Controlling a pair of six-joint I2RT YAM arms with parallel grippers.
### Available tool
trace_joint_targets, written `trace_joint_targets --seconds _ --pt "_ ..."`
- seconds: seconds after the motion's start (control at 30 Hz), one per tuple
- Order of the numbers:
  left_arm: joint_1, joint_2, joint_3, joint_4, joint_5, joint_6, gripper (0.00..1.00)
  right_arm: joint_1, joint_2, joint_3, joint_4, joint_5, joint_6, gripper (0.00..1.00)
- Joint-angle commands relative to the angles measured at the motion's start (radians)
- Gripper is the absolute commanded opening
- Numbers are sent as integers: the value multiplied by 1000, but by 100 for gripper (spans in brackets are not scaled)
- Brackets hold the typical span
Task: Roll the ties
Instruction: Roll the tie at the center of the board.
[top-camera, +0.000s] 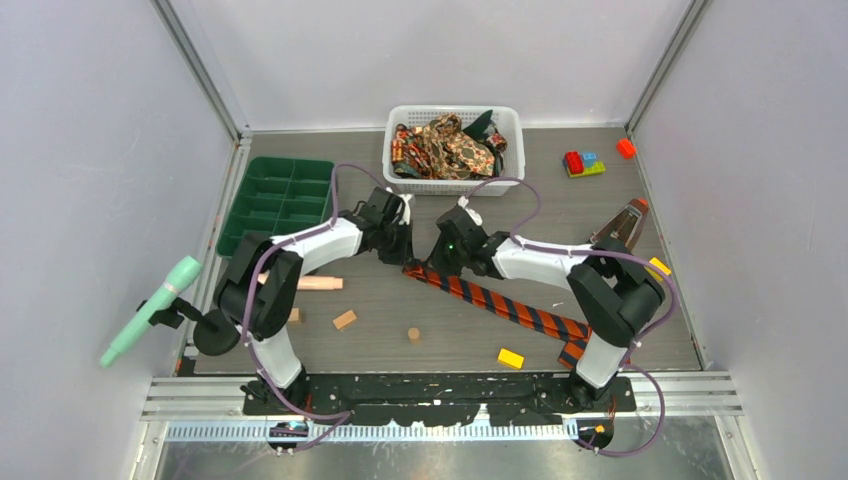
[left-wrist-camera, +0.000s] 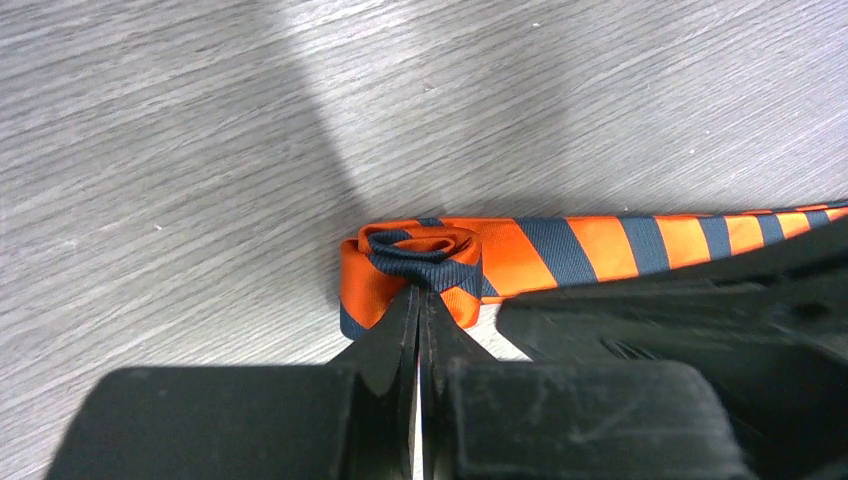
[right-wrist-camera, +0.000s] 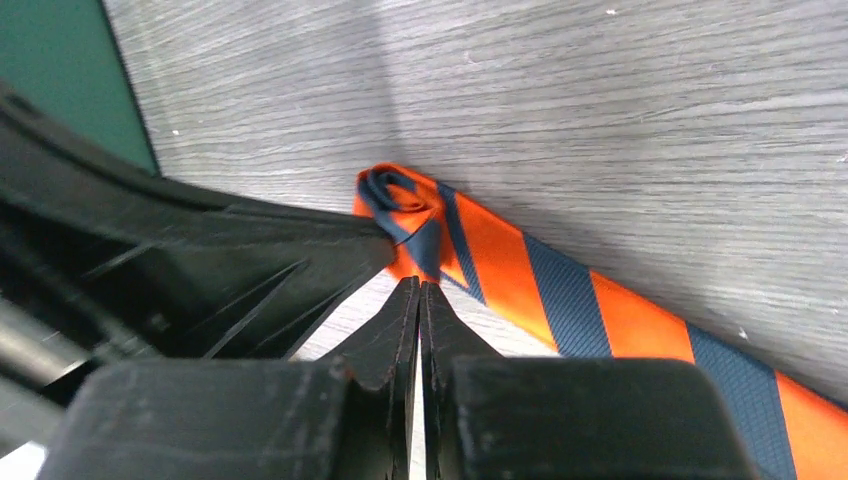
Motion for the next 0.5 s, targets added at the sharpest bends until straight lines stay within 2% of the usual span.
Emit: trace_joint_targets --seconds 0.0,0.2,0.47 --pt "-8 22 35 -8 2 18 0 8 -98 -6 -28 52 -21 9" --pt "-17 43 44 -15 -3 21 0 8 -125 -4 -33 43 -42 9" --pt "-17 31 37 -17 -7 18 0 8 -42 16 -11 30 -38 9"
